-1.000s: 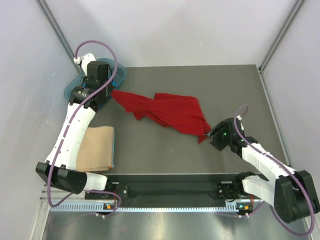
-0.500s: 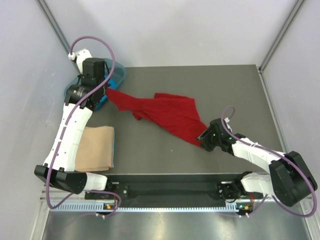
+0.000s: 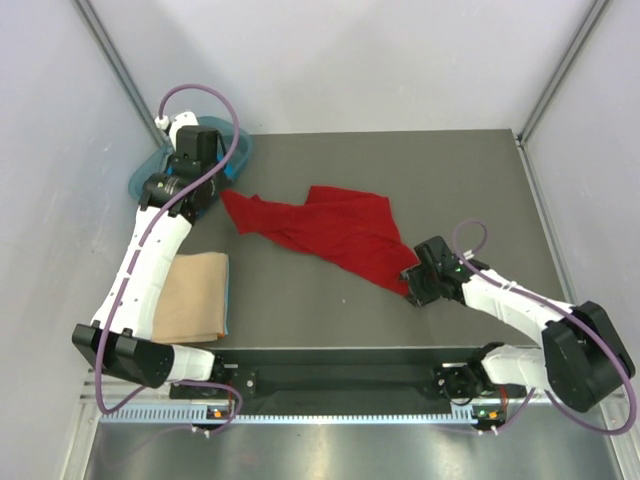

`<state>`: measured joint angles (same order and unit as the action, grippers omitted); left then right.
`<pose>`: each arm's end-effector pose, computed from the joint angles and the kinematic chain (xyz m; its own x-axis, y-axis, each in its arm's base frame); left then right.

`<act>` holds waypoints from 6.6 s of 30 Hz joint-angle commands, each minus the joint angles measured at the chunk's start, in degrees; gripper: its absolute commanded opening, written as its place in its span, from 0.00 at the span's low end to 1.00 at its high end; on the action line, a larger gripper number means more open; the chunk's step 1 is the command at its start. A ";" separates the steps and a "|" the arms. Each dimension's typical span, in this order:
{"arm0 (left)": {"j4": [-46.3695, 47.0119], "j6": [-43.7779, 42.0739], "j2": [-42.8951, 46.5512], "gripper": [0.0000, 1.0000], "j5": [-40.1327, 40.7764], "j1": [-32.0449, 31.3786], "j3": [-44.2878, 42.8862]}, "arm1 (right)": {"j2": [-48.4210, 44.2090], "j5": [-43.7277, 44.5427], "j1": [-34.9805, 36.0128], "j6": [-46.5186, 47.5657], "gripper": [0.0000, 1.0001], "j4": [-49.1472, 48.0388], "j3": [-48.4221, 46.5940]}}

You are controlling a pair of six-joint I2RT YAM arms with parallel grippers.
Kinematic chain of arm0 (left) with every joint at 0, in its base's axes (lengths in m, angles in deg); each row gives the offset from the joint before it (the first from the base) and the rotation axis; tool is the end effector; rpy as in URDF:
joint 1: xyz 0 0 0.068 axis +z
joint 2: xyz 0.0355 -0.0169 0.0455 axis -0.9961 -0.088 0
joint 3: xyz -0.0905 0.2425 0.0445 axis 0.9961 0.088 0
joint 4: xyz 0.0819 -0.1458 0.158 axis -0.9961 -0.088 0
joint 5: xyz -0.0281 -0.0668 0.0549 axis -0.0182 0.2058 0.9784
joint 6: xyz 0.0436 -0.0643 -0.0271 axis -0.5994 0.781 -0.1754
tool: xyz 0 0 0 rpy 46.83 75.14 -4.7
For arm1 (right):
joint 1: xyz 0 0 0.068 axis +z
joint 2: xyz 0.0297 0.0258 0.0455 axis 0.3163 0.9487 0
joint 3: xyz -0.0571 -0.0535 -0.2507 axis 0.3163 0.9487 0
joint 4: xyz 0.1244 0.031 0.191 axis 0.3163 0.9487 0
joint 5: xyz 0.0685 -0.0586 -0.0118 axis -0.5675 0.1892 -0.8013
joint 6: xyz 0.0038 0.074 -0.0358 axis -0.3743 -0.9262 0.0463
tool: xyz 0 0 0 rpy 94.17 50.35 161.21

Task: Fold and stack the t-shirts
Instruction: Flatten the tshirt out, then fold the tshirt

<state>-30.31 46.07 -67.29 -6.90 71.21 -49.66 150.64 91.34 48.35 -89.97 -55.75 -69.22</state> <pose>0.2696 -0.0349 0.3835 -0.4446 -0.3401 -0.8287 -0.3770 0.9102 -0.1713 0.1786 0.0943 0.1430 -0.4165 0.9068 -0.0658 0.7902 0.3968 0.4670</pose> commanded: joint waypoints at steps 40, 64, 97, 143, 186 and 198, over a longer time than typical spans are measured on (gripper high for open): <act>9.87 5.87 2.70 0.00 -21.54 0.38 -1.09 | -14.32 39.56 1.29 15.32 0.00 14.04 -16.82; 7.34 23.63 18.44 0.00 -38.96 0.38 -14.65 | -36.15 27.71 1.11 50.07 0.00 25.63 -57.36; 59.19 31.72 -6.73 0.00 -30.18 5.39 -13.70 | 6.68 -13.34 -41.78 58.25 0.00 -5.49 -85.33; 69.47 6.31 -24.58 0.00 -29.64 5.30 1.01 | 10.64 3.11 -34.65 63.01 0.00 -34.27 -35.99; 36.35 30.57 -34.57 0.00 -23.58 3.89 -10.07 | 48.06 -19.58 -45.55 59.13 0.00 -24.29 -63.34; 31.15 30.57 -22.36 0.00 -24.73 3.63 3.19 | 42.00 -17.29 -46.70 60.97 0.00 -17.09 -56.58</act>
<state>2.09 77.24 -94.52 -32.19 75.02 -49.13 196.15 72.63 3.11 -30.80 -75.55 -127.27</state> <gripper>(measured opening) 0.019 0.006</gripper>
